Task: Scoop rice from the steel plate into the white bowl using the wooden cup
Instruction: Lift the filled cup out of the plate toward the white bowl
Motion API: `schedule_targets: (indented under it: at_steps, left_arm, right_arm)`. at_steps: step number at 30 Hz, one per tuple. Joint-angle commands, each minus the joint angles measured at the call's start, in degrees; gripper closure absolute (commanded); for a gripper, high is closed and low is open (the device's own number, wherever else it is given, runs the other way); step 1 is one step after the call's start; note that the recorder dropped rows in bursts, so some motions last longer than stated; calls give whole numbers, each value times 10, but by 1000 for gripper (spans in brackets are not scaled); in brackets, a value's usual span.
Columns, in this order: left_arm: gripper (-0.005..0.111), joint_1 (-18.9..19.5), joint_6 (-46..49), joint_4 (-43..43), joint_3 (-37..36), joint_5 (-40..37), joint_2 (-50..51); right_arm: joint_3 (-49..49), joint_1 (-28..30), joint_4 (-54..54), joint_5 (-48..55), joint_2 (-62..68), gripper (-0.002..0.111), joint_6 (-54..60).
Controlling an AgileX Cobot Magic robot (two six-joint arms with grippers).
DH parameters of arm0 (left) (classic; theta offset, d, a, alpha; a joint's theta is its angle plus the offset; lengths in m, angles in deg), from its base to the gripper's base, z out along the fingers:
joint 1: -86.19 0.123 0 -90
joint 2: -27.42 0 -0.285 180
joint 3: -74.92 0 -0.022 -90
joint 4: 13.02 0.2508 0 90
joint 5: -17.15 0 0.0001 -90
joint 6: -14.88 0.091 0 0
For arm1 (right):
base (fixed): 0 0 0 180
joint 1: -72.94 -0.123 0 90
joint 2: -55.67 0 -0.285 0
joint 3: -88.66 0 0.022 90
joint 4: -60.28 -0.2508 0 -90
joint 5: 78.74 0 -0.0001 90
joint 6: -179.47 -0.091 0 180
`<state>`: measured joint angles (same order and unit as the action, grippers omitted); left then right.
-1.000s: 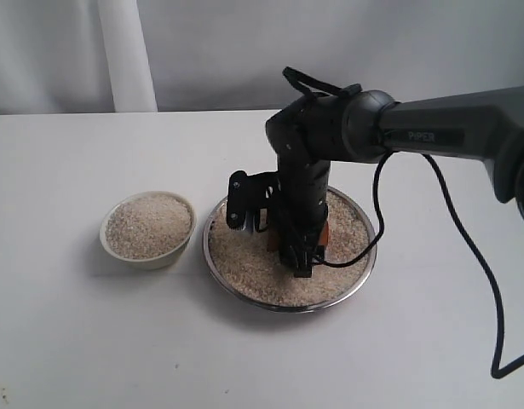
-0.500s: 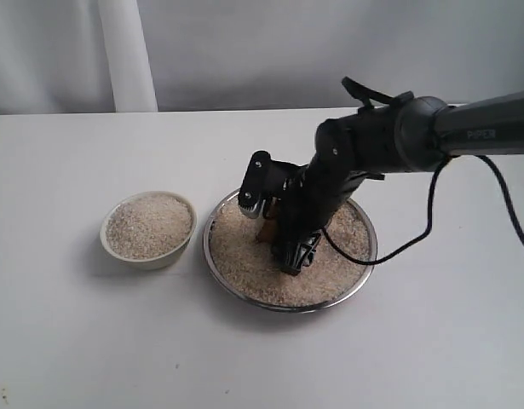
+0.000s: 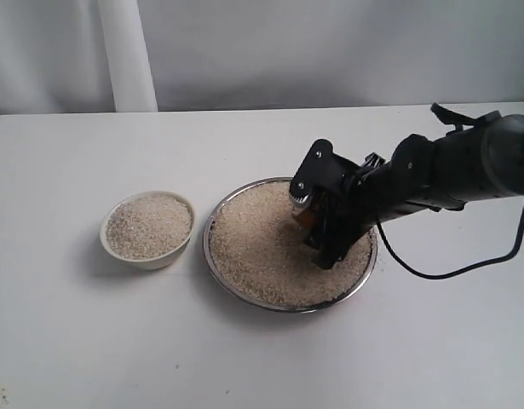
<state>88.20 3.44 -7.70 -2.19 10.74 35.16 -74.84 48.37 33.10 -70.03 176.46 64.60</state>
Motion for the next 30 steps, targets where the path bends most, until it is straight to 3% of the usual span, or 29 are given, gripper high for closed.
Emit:
schedule_targets:
  at_steps: [1,12,20,27,30]
  left_arm:
    - [107,-3,-3,-3,-1,2,0]
    - [107,-3,-3,-3,-1,2,0]
    - [107,-3,-3,-3,-1,2,0]
    - [107,-3,-3,-3,-1,2,0]
    - [107,-3,-3,-3,-1,2,0]
  right_arm:
    - [2,-2,-38,-42,-28,108,7]
    - [-23,-54,-57,-80,-71,108,-2]
    - [-183,-137,-58,-26,-66,108,-2]
    - [-306,-155,-31,69,-6,108,-3]
    - [-337,-166,34,84,38,108,-27]
